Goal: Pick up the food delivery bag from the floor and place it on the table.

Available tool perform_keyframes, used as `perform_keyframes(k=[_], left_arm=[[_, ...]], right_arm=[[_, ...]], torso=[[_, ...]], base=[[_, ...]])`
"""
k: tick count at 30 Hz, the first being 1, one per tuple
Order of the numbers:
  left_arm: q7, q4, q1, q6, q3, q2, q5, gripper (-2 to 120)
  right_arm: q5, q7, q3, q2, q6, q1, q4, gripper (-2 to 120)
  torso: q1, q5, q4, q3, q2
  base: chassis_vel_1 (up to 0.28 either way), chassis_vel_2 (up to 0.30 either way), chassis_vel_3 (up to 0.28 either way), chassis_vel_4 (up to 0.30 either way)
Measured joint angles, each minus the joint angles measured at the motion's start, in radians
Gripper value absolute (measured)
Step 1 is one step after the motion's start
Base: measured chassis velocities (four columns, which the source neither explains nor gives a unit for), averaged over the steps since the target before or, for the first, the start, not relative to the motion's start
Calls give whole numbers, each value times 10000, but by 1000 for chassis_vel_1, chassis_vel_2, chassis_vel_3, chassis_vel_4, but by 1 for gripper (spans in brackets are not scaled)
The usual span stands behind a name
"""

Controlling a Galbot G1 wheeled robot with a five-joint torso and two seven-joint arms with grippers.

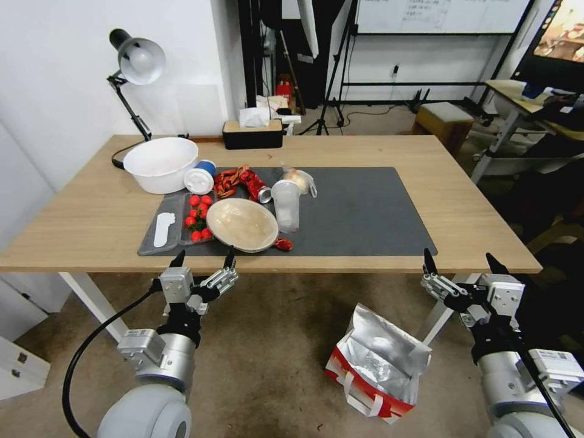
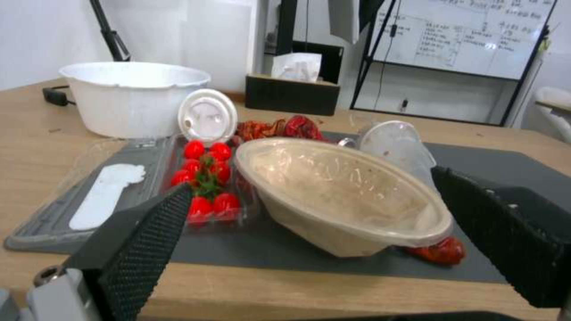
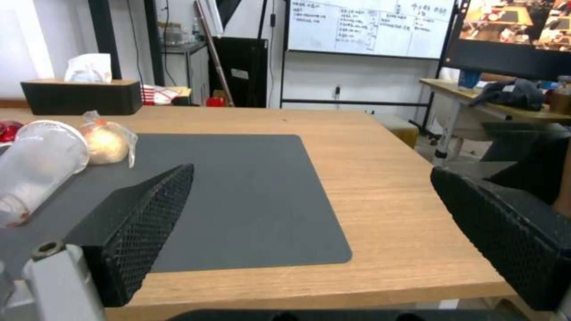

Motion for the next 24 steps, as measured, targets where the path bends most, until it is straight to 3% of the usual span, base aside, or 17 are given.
perform_keyframes(k=[10, 16, 24], left_arm=[[58, 352, 15, -324, -86, 1, -105, 100], [274, 971, 29, -1213, -179, 50, 94, 100], [404, 1138, 45, -1502, -305, 95, 236, 100]], right_arm=[[-5, 17, -73, -47, 73, 48, -178, 100], [11, 28, -99, -69, 238, 81, -318, 100], [42, 42, -134, -68, 320, 113, -380, 100]], torso=[[0, -1, 0, 0, 0], [0, -1, -1, 0, 0], [0, 0, 0, 0, 0]], base=[[0, 0, 0, 0], [0, 0, 0, 0], [0, 0, 0, 0]])
